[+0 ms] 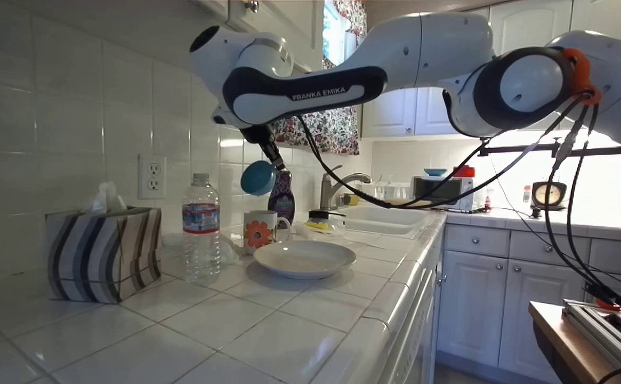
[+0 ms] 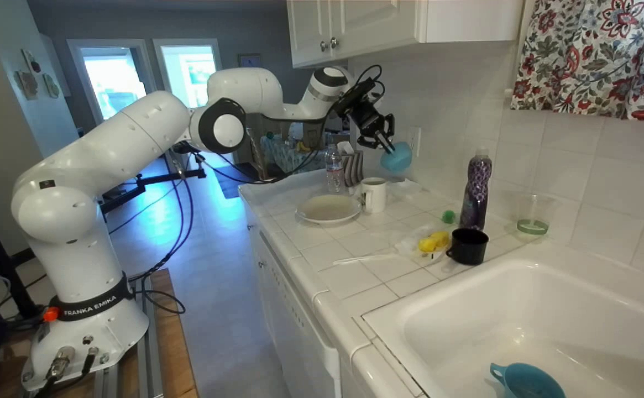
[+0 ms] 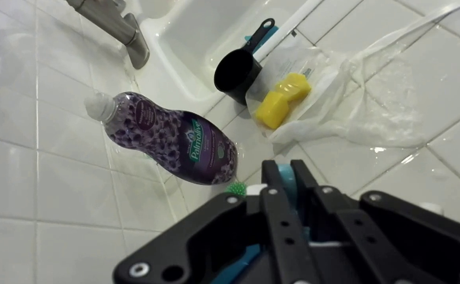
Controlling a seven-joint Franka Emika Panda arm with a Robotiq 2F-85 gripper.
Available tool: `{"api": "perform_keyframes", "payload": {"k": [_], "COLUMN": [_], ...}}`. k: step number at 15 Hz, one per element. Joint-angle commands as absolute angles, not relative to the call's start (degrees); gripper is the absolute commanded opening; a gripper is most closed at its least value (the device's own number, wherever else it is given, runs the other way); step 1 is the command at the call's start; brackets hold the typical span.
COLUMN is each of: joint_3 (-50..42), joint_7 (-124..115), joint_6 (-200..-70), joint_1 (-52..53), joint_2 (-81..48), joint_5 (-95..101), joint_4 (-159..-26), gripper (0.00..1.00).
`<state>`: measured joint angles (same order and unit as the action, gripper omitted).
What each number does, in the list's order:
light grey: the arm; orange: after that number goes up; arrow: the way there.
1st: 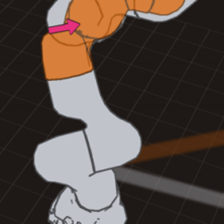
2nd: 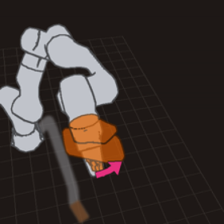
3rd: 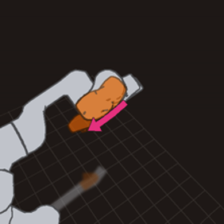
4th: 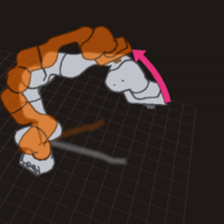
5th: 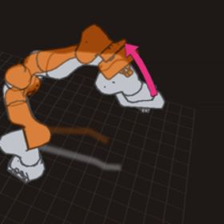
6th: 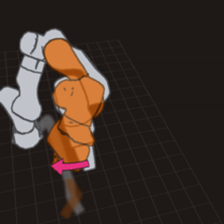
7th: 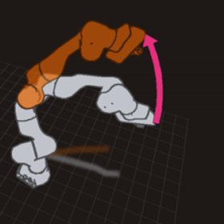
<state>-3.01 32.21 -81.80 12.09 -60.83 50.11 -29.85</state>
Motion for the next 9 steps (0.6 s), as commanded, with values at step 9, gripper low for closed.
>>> {"api": "perform_keyframes", "payload": {"k": [9], "joint_3": [4.59], "joint_7": [19.83], "joint_6": [-86.69], "joint_1": [4.24], "joint_2": [-60.00], "joint_5": [41.49], "joint_4": [-29.65], "gripper": [0.03]}}
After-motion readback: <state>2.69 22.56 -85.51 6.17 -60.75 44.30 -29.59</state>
